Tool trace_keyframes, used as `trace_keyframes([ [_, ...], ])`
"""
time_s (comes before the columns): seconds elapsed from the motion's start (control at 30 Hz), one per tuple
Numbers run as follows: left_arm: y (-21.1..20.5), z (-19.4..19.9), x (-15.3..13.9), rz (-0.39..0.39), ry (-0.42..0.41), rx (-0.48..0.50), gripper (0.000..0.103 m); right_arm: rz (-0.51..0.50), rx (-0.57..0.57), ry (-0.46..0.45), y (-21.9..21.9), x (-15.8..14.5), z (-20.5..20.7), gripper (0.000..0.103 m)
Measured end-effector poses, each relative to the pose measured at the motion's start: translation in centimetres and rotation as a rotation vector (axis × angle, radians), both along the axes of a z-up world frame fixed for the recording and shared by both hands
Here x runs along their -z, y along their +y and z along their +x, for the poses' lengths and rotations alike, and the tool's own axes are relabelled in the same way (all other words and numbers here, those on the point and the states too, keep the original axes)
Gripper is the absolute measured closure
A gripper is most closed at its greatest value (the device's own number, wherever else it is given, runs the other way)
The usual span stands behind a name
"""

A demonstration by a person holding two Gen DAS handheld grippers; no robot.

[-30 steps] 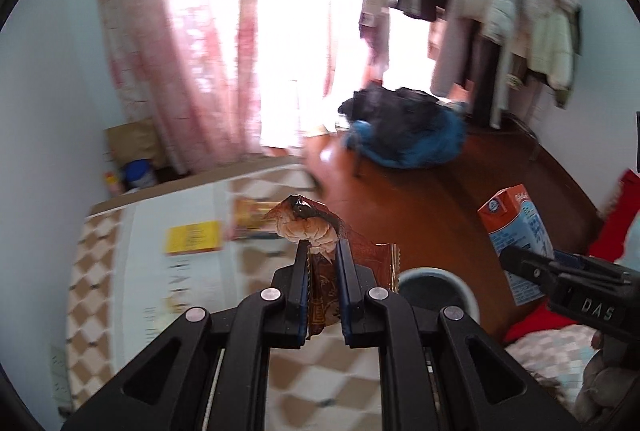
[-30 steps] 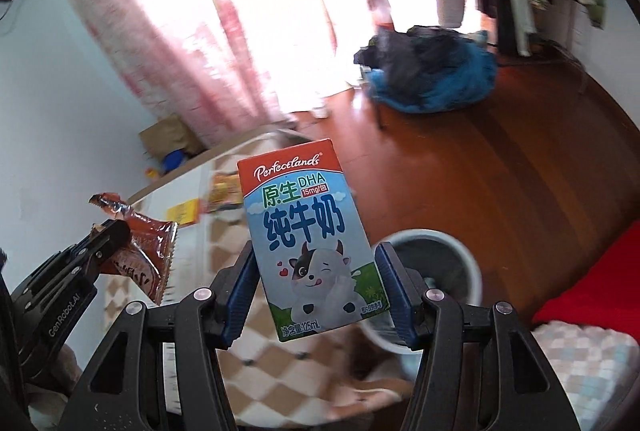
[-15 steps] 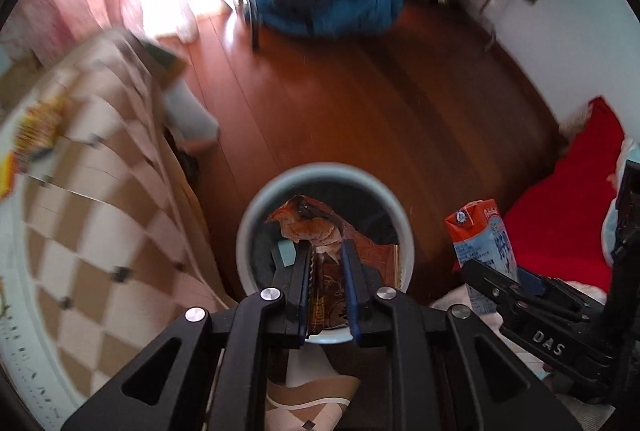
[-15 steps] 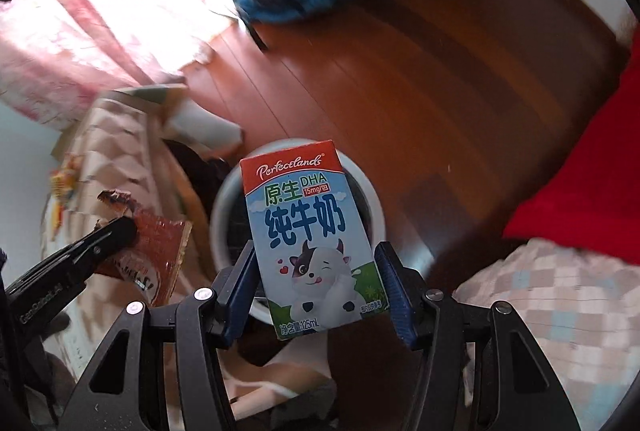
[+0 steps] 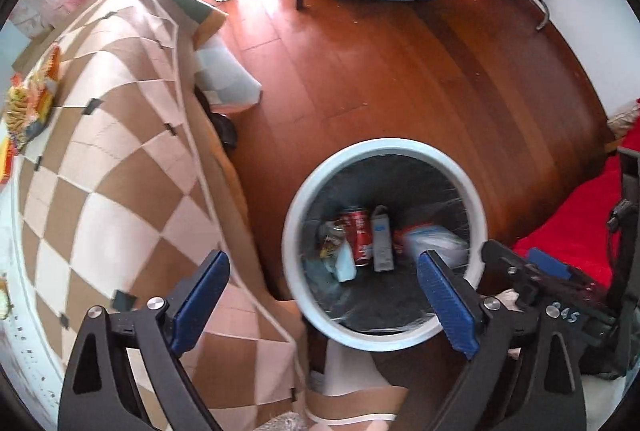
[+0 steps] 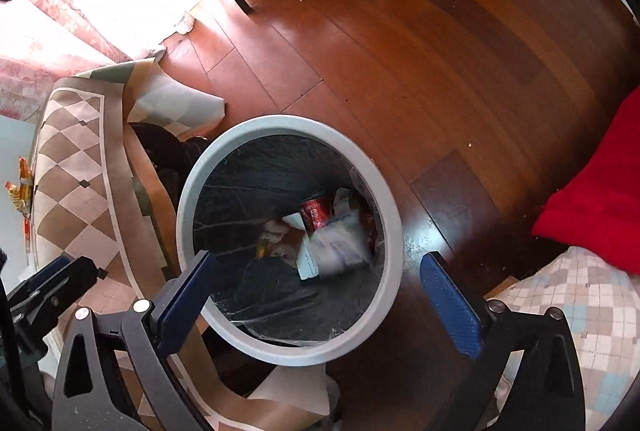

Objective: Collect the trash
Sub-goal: 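Carry the wrapper and milk carton over the bin and release both, then move both open tools back toward the table items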

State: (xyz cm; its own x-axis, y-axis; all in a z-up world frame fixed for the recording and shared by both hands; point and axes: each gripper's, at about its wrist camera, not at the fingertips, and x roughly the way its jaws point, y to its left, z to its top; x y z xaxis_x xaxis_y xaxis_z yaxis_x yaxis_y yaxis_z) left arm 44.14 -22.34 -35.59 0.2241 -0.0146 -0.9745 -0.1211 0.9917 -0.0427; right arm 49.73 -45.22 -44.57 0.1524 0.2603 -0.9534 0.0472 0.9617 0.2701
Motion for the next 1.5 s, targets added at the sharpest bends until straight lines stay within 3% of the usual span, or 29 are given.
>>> trace_keyframes([
  [0.23,1.3,-1.3,-0.7,0.092,-0.031,-0.027,0.007,-0.078,-0.005,-0.001,0.3,-1.4,-2.2,0.001],
  [0.37,1.4,-2.5,-0.9,0.099,-0.033,-0.029,0.007,-0.142,-0.035,-0.026,1.0,-3.0,-3.7,0.000],
  [0.7,1.2,-4.7,-3.3,0.091,-0.065,-0.026,0.007,-0.182,-0.045,-0.063,1.4,-6.9,-6.1,0.000],
  [0.9,1.4,-6.4,-5.6,0.085,-0.104,-0.030,0.007,-0.179,-0.038,-0.119,1.5,-10.7,-7.8,0.000],
  [1.13,2.7,-9.1,-10.4,0.065,-0.198,-0.049,0.007,-0.143,-0.015,-0.214,2.3,-17.0,-10.2,0.000],
  [1.33,6.6,-12.1,-15.4,0.077,-0.288,-0.118,0.007,-0.068,-0.027,-0.306,5.2,-23.3,-11.9,0.000],
  [1.5,14.0,-15.0,-18.0,0.076,-0.343,-0.238,0.007,-0.001,-0.148,-0.322,12.9,-26.6,-12.5,0.000],
])
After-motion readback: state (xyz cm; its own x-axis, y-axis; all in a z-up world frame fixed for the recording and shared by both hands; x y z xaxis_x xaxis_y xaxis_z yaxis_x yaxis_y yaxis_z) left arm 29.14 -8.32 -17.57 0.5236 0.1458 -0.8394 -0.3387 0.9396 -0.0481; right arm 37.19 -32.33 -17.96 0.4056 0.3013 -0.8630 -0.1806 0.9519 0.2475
